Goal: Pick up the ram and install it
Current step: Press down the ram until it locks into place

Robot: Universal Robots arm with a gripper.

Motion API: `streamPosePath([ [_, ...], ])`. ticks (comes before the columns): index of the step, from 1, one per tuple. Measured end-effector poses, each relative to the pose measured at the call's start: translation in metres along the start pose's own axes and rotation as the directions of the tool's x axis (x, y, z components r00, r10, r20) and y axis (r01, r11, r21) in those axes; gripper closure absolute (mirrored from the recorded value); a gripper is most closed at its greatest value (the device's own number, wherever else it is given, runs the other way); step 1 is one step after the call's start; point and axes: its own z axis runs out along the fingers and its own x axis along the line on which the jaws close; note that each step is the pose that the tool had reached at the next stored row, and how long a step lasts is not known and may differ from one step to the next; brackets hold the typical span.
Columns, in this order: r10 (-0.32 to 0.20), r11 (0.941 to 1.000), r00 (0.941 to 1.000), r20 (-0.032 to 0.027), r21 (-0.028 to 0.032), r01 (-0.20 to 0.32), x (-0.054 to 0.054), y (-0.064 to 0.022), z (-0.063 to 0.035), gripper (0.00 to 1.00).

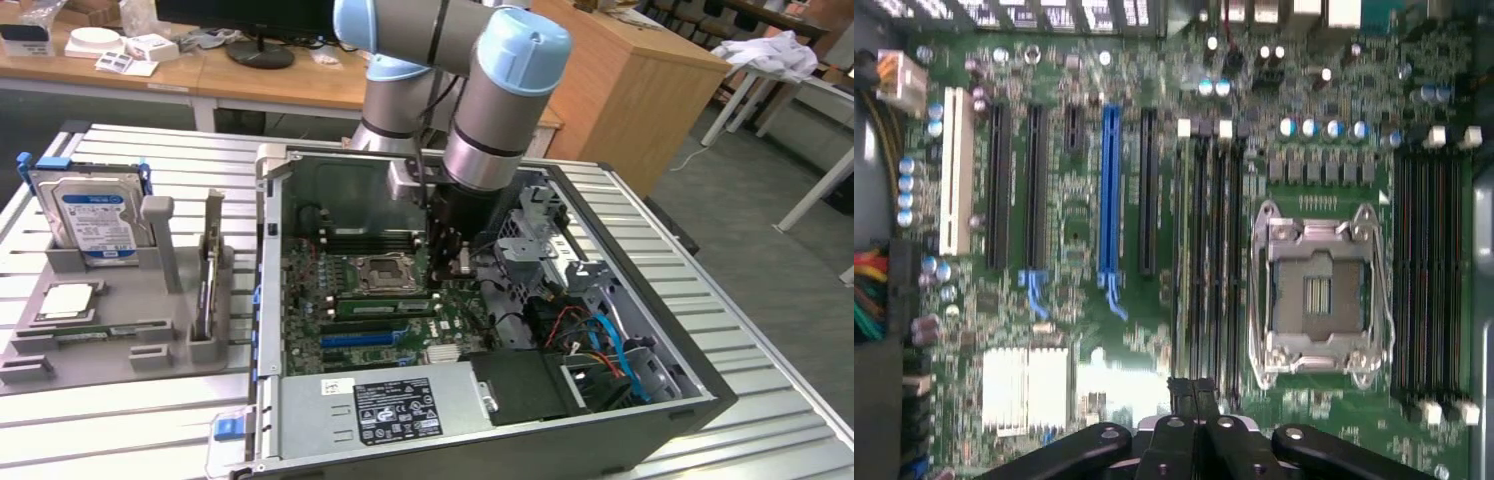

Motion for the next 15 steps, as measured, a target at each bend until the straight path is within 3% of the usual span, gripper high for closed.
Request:
streamPosePath([
  [6, 0.000, 1.0000, 1.0000, -0.0001, 0.0010, 0.000, 0.000, 0.0210, 0.0008, 0.89],
  [15, 0.000, 1.0000, 1.0000, 0.0000, 0.0011, 0.000, 0.000, 0.0441, 0.0019, 0.89],
])
